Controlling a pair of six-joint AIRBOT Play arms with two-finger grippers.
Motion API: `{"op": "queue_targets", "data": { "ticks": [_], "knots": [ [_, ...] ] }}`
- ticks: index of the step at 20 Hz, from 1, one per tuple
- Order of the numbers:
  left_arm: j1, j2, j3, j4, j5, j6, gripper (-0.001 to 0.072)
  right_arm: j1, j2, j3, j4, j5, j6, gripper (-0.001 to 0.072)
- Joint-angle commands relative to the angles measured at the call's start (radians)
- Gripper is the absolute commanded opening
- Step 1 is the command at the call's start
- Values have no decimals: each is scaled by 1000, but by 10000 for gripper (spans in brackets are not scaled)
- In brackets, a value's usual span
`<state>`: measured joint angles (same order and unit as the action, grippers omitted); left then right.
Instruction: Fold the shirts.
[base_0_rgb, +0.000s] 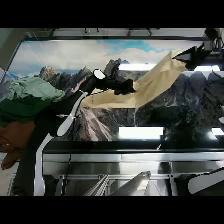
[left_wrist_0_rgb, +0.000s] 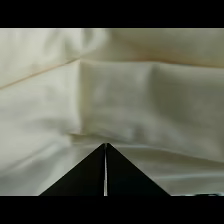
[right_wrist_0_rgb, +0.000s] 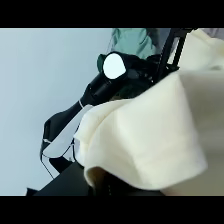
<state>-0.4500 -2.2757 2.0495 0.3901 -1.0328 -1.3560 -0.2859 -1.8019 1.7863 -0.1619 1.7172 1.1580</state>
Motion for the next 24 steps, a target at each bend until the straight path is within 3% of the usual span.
{"op": "queue_targets", "data": {
  "ticks": [1,5,7,9,11,12,13,14,17,20,24],
  "knots": [
    [133,115,-15,-521,-245,206,20,168,12,1,-16,-142,0,14],
    [414,335,3,-764,-504,203,20,466,-58,1,-112,-495,-39,13],
    [548,442,3,-761,-539,204,22,631,-122,1,-119,-731,-140,12],
    [649,520,2,-713,-539,204,22,769,-202,3,-101,-978,-167,33],
    [713,587,-46,-662,-540,206,23,855,-280,19,-11,-1036,-178,607],
    [733,616,-87,-637,-541,222,23,866,-291,20,19,-1014,-179,562],
    [743,639,-131,-610,-556,228,23,860,-289,20,21,-967,-179,255],
    [743,655,-172,-590,-578,236,23,836,-280,20,20,-892,-173,13],
    [721,669,-291,-582,-663,259,22,694,-240,20,-56,-605,-52,11],
    [681,669,-409,-555,-739,306,20,532,-160,11,-280,-383,98,11],
    [616,669,-557,-540,-742,348,21,361,-94,3,-655,-321,254,26]
  ]
}}
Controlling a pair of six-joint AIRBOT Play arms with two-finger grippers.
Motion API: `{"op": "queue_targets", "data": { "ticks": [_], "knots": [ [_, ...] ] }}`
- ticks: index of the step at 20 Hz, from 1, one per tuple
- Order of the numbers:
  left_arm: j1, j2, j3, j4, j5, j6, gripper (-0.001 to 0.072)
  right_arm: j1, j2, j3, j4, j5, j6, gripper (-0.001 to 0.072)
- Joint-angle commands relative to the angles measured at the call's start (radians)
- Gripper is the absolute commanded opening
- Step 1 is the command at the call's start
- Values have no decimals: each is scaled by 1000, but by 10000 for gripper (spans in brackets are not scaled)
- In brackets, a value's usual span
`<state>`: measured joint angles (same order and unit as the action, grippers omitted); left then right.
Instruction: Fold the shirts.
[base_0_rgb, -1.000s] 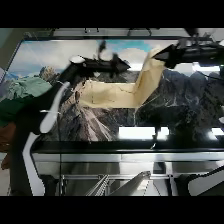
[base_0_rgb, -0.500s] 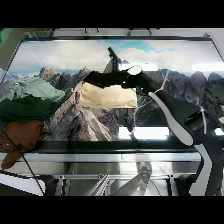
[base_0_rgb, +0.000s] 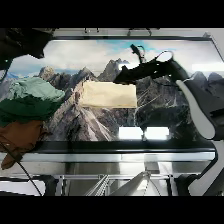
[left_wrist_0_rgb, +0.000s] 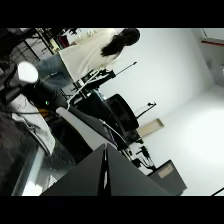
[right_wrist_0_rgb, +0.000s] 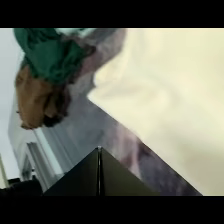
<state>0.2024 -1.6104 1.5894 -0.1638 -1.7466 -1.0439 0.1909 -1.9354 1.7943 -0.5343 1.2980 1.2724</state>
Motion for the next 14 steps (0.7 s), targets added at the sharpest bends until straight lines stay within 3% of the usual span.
{"op": "queue_targets", "data": {
  "ticks": [1,2,3,7,14],
  "knots": [
    [-51,3,-123,14,-24,43,21,-142,32,-6,-355,93,187,183],
    [-62,3,-142,14,-23,56,21,-163,14,-6,-409,86,235,504],
    [-68,2,-149,14,-23,66,21,-177,-9,-6,-432,78,262,631],
    [-73,1,-147,14,-25,68,21,-180,-127,-6,-385,61,252,642],
    [-71,1,-147,14,-34,67,21,-84,-258,-5,35,-14,88,641]
  ]
}}
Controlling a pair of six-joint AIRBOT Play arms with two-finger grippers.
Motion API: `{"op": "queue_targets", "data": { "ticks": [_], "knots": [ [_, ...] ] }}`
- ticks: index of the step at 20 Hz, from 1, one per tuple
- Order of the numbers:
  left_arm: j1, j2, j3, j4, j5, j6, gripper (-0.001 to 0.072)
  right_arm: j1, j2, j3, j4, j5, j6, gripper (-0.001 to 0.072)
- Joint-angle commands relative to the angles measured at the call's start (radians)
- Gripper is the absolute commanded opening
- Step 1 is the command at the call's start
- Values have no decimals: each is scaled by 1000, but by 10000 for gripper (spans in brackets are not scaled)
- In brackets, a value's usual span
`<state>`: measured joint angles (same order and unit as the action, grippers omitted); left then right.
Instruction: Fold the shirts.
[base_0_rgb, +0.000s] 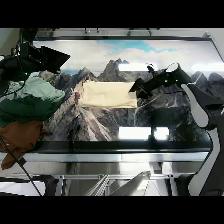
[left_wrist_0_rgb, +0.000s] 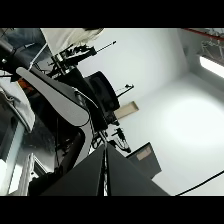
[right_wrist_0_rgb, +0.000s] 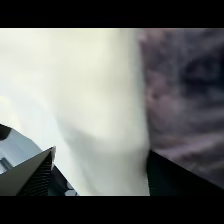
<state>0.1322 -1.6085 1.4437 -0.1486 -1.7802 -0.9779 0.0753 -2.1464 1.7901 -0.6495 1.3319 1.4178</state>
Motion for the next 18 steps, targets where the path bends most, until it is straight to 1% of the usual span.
{"op": "queue_targets", "data": {
  "ticks": [1,2,3,5,7,10,12,14,16,17,18],
  "knots": [
    [-1,-1,-1,-1,0,1,21,40,-56,-1,192,-47,-74,637],
    [-1,-1,-1,-2,0,1,21,45,-63,-2,240,-33,-87,406],
    [-1,-1,-1,-2,0,1,21,45,-63,-1,279,-21,-92,15],
    [-1,-1,-1,-2,-1,0,21,42,-43,0,356,25,-138,13],
    [-1,-1,-1,-2,-1,-2,20,25,26,0,348,50,-139,11],
    [-1,-1,-1,-2,-9,-10,21,-59,214,3,287,50,-134,11],
    [-2,-1,-1,-2,-27,-10,20,-169,367,17,163,23,-79,11],
    [-2,-1,-1,0,-38,-9,21,-323,503,40,-40,-23,39,11],
    [-2,-1,-2,0,-47,-8,21,-492,587,52,-227,-81,130,11],
    [-2,-1,-1,0,-54,-8,20,-576,602,56,-271,-95,169,11],
    [-2,-1,-1,0,-58,-8,21,-667,605,63,-278,-82,194,11]
  ]
}}
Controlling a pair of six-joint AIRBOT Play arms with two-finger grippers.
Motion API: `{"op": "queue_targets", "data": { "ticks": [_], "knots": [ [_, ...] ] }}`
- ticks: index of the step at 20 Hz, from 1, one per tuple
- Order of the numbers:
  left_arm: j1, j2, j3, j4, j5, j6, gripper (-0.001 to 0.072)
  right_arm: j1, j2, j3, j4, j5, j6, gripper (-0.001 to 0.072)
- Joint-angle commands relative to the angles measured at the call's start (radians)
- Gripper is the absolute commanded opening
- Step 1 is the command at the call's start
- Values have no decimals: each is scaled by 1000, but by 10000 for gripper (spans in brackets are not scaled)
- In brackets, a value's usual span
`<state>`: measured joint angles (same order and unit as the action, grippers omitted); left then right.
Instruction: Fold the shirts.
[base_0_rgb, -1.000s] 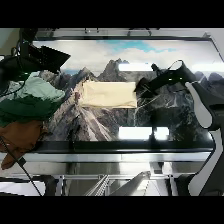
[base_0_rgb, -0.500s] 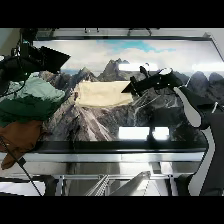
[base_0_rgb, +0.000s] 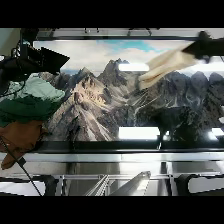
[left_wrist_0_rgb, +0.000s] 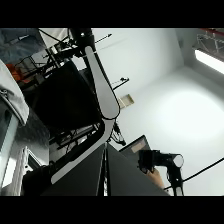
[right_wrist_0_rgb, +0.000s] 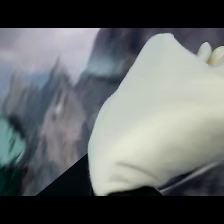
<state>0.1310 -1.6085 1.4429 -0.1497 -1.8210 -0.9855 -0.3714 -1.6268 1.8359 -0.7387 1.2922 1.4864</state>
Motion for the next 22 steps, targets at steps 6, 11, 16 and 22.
{"op": "queue_targets", "data": {
  "ticks": [6,11,16,22],
  "knots": [
    [-1,-1,-1,3,-35,17,21,-594,100,19,-335,183,166,12],
    [-4,-1,-1,53,-32,24,21,-692,78,9,-844,382,217,11],
    [-19,-1,-1,176,-1,24,21,-700,40,0,-997,478,217,13],
    [-68,-1,-1,179,-11,23,21,-701,20,-36,-1007,555,259,599]
  ]
}}
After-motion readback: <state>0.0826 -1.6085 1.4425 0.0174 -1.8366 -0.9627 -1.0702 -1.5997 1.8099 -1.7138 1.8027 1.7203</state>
